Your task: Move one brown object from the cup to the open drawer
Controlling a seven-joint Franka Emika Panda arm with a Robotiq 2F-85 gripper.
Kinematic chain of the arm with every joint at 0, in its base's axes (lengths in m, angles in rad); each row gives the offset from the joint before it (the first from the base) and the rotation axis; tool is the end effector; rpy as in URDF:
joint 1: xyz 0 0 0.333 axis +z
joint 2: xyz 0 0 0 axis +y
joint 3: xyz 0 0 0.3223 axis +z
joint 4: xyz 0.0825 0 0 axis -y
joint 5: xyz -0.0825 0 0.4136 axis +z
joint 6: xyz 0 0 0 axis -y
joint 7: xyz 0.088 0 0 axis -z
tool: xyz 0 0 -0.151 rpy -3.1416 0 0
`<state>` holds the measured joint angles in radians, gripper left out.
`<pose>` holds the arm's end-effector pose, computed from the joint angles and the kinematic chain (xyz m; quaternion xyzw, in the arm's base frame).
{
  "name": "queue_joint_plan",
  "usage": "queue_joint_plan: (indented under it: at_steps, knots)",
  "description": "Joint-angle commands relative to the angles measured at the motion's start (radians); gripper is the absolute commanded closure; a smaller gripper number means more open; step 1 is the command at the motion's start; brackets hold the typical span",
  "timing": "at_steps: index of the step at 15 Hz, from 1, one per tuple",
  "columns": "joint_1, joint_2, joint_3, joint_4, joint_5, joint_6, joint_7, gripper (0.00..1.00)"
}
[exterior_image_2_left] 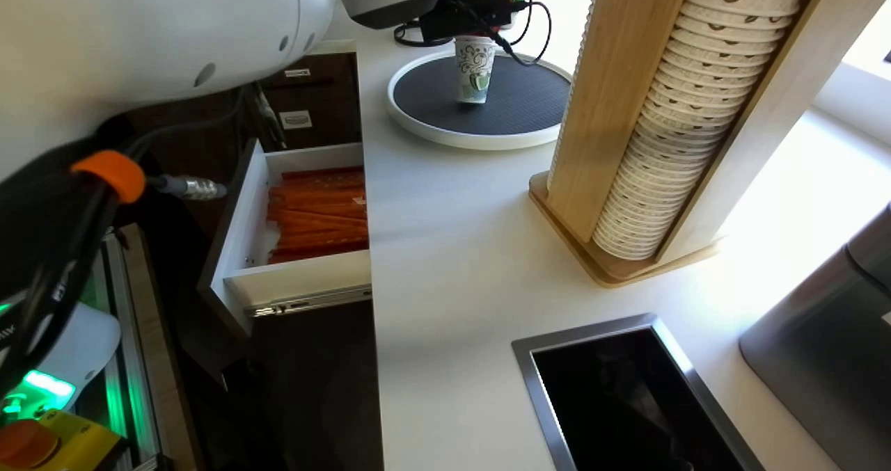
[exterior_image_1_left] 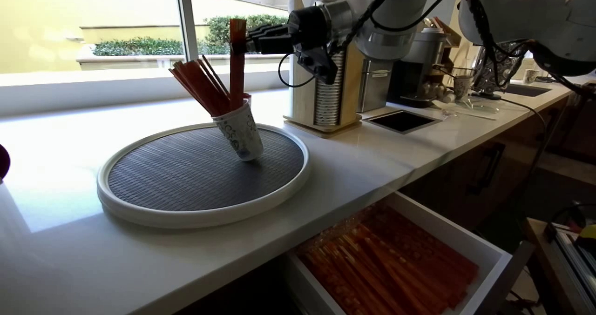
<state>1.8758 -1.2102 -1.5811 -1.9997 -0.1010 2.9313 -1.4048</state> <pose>0.6937 0.0162 0.4043 -0.6653 -0.4198 -0.5820 0.2060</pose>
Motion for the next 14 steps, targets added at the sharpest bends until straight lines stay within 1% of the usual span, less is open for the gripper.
queue_joint_plan:
  at_steps: [1, 7, 11, 14]
  knots:
    - [-0.023, 0.086, -0.016, -0.046, -0.013, 0.026, 0.123, 0.97]
    - [-0.074, 0.155, -0.013, -0.101, -0.030, 0.059, 0.220, 0.97]
    - [-0.088, 0.157, -0.017, -0.119, -0.044, 0.095, 0.218, 0.97]
    - [-0.090, 0.159, -0.018, -0.129, -0.047, 0.100, 0.224, 0.97]
